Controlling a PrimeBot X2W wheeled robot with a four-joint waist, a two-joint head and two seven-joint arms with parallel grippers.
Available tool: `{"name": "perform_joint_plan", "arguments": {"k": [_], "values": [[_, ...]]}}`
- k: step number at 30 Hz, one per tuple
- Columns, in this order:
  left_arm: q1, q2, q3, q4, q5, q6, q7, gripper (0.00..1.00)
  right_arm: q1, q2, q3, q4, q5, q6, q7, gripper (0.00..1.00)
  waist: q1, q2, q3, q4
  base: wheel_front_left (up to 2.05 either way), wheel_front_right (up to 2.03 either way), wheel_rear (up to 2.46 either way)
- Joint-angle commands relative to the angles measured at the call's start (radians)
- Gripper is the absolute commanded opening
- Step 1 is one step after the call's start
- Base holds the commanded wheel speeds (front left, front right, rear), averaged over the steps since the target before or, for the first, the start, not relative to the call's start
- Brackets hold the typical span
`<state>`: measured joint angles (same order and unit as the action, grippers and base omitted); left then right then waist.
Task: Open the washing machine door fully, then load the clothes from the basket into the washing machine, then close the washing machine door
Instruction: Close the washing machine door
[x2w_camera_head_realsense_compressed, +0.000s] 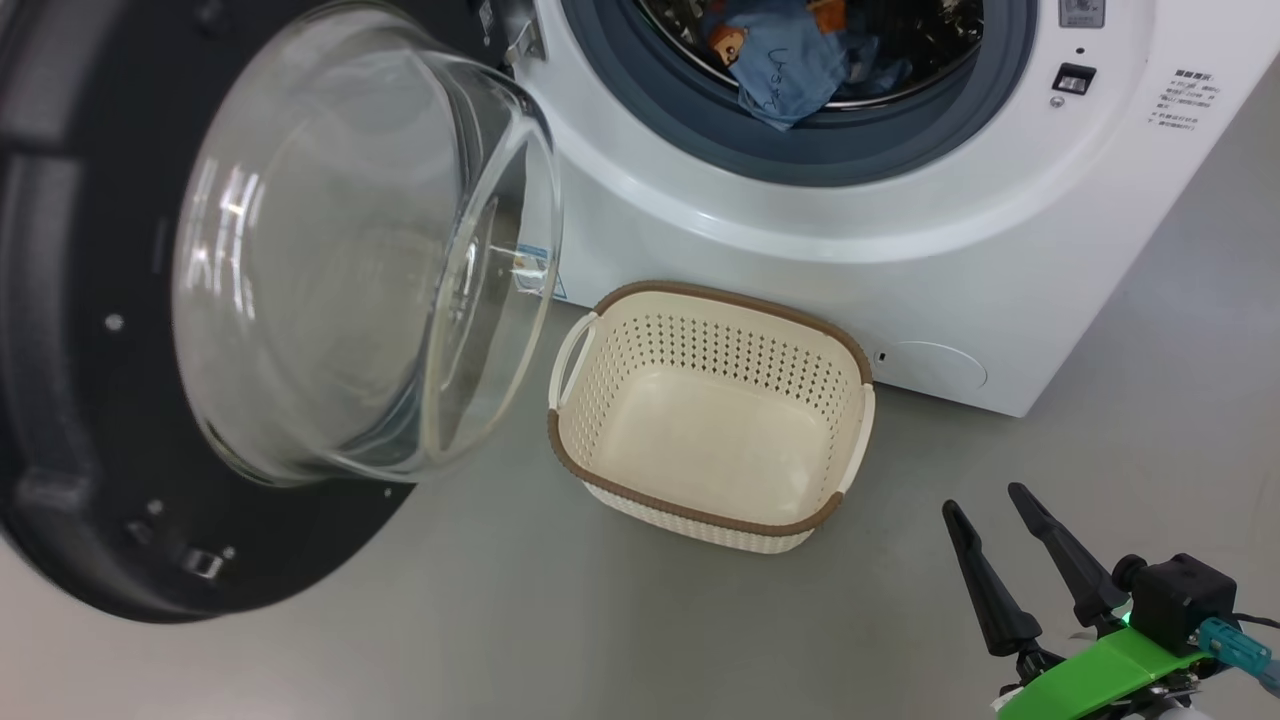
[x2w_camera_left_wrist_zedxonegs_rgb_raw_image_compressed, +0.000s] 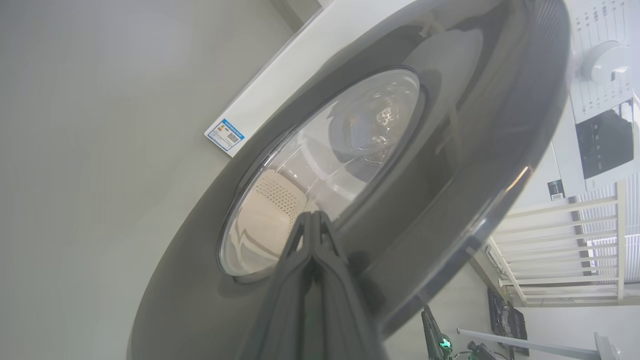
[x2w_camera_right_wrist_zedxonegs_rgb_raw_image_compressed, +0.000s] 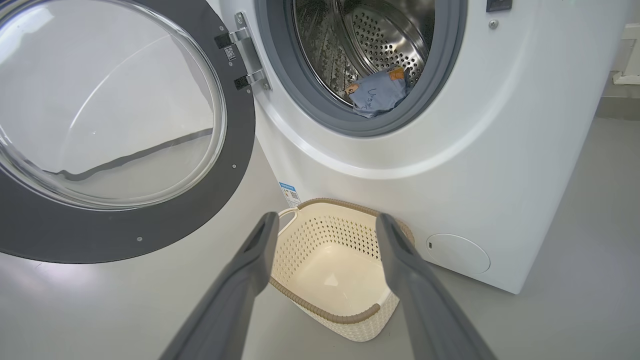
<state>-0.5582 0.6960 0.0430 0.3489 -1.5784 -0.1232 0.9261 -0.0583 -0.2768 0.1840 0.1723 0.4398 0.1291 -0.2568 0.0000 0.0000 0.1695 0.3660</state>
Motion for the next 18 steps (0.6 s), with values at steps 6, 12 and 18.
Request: {"name": "perform_joint_plan", "arguments": {"k": [6, 12, 18], "values": [[0.008, 0.031, 0.025, -0.16, -0.062, -0.007, 0.084, 0.0, 0.019, 0.003, 0.008, -0.025, -0.009, 0.002, -0.005, 1.0, 0.0, 0.0, -0.016, -0.014, 0.0, 0.0, 0.0], [0.018, -0.01, -0.012, -0.269, -0.066, -0.007, 0.129, 0.0, 0.025, 0.012, 0.0, -0.025, -0.011, 0.002, -0.005, 1.0, 0.0, 0.0, -0.03, -0.049, 0.0, 0.0, 0.0], [-0.001, -0.058, -0.057, -0.328, -0.052, -0.007, 0.154, 0.0, 0.03, 0.025, -0.014, -0.026, -0.012, 0.002, -0.005, 1.0, 0.0, 0.0, -0.044, -0.107, 0.0, 0.0, 0.0]]}}
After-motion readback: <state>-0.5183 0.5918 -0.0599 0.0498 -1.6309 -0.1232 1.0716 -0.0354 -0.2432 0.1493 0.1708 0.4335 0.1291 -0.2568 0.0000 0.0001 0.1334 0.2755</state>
